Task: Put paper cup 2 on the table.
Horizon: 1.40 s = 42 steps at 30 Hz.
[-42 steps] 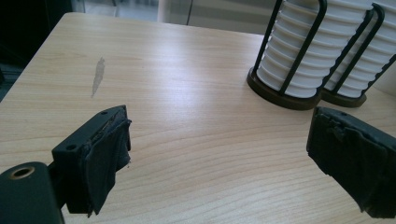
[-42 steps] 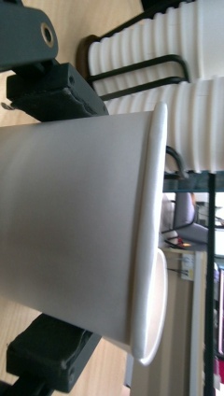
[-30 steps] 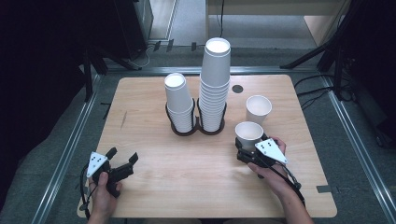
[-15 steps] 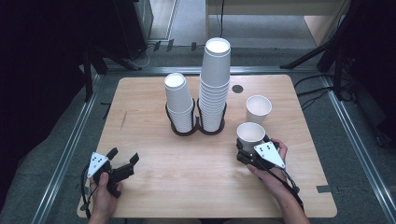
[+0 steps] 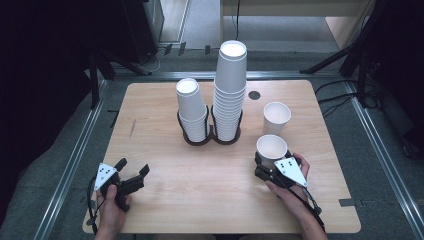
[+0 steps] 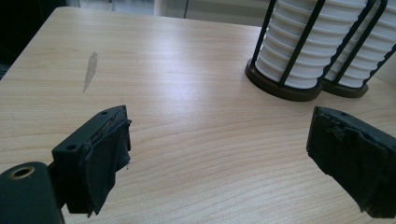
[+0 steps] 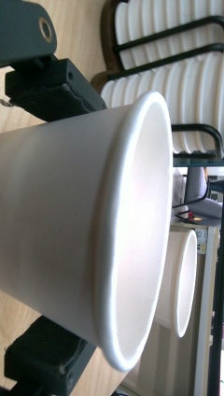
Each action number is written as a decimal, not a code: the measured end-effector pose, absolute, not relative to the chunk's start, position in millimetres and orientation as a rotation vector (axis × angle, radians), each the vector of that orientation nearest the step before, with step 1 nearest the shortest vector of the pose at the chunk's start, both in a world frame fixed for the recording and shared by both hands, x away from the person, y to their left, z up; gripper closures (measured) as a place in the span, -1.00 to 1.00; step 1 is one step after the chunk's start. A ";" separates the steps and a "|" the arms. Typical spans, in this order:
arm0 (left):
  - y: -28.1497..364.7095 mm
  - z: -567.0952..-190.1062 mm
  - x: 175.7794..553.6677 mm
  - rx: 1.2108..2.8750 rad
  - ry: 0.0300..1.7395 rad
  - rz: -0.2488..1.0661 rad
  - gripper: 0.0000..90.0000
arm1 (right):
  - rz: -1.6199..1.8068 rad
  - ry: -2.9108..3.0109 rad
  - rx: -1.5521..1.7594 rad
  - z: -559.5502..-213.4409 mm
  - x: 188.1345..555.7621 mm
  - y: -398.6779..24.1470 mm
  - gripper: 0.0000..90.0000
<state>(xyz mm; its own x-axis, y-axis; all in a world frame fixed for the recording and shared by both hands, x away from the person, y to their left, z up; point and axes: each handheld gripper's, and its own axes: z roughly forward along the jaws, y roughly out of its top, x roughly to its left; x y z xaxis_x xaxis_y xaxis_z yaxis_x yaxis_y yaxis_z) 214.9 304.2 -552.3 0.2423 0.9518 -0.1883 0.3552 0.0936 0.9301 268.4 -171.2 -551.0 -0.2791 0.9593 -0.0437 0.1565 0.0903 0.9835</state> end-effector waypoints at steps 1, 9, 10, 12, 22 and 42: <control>304.1 -552.4 215.0 1.460 1.303 0.713 -0.86 | 1.268 1.578 1.134 -551.8 267.1 -171.4 -0.75; 303.8 -552.5 215.6 1.462 1.303 0.713 -0.86 | 1.290 1.587 1.159 -552.8 264.0 -175.9 -0.74; 303.9 -552.5 215.6 1.461 1.304 0.712 -0.86 | 1.291 1.588 1.163 -552.6 264.1 -176.3 -0.74; 304.0 -552.5 215.5 1.461 1.304 0.712 -0.86 | 1.290 1.588 1.167 -552.2 264.5 -176.7 -0.74; 304.0 -552.5 215.5 1.459 1.304 0.711 -0.86 | 1.282 1.610 1.169 -550.1 266.0 -174.6 -0.74; 304.1 -552.6 215.4 1.459 1.302 0.711 -0.86 | 1.353 1.682 1.193 -541.7 267.5 -173.8 -1.00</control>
<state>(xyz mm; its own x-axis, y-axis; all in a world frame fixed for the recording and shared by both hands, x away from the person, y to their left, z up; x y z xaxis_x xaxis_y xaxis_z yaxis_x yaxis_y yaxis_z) 215.4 304.1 -552.6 0.2433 0.9512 -0.1897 0.3551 0.0947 0.9300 267.5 -173.8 -541.7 -0.3639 0.9303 0.0462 0.2451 0.0478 0.9683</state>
